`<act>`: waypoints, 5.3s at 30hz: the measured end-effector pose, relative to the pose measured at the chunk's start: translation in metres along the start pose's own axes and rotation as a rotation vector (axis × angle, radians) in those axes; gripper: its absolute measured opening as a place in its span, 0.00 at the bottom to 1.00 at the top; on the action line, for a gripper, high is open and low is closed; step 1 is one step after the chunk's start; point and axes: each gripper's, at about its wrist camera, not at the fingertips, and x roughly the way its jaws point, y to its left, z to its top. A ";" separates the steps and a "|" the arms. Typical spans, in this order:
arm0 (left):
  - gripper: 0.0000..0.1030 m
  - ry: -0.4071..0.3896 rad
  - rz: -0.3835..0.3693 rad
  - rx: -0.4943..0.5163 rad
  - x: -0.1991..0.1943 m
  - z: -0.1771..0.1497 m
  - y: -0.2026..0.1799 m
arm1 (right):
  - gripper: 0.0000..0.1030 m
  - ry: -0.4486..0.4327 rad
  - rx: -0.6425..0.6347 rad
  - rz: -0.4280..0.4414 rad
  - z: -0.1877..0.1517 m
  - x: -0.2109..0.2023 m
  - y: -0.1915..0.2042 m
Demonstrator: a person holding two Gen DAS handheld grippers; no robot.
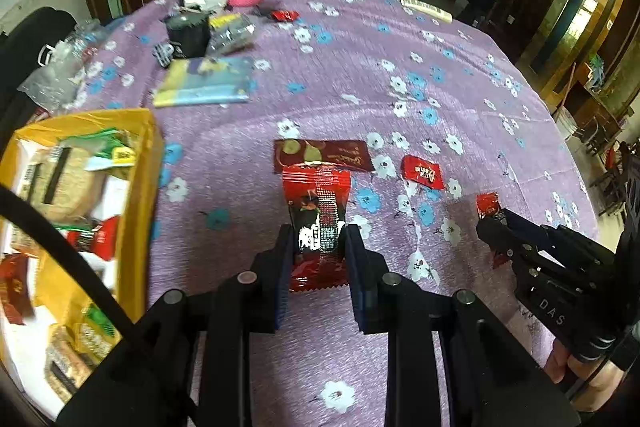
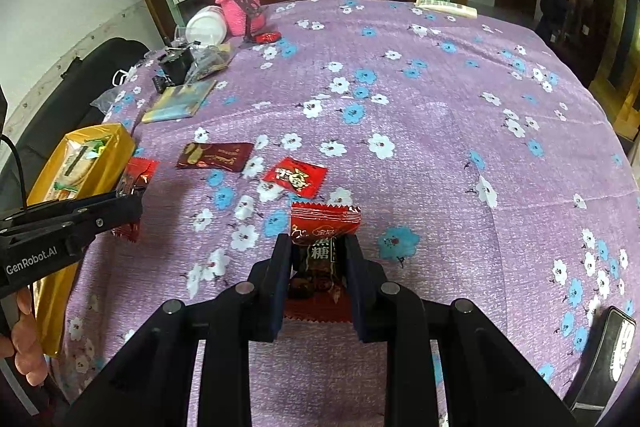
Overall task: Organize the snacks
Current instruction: 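Carry both red candy packets over the white box, then lower both red candy packets into the white box and open both grippers, then move both grippers back to the remaining snacks on the table, then grasp the dark red chocolate bar with the left gripper while the right grasps a red candy packet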
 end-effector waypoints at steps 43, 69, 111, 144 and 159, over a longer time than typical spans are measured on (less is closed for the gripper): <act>0.26 -0.081 0.183 -0.302 -0.140 -0.096 0.189 | 0.24 0.057 -0.363 0.491 0.000 -0.040 0.188; 0.27 0.069 0.255 -0.400 -0.099 -0.134 0.256 | 0.24 0.303 -0.642 0.632 -0.080 0.023 0.326; 0.83 -0.063 0.188 -0.163 -0.118 -0.076 0.142 | 0.75 0.057 -0.203 0.301 0.020 -0.027 0.072; 0.75 0.124 -0.105 0.647 0.063 0.076 -0.022 | 0.60 0.133 -0.496 0.237 0.048 0.046 0.010; 0.74 0.255 -0.192 0.698 0.116 0.072 -0.029 | 0.46 0.169 -0.558 0.265 0.050 0.069 0.020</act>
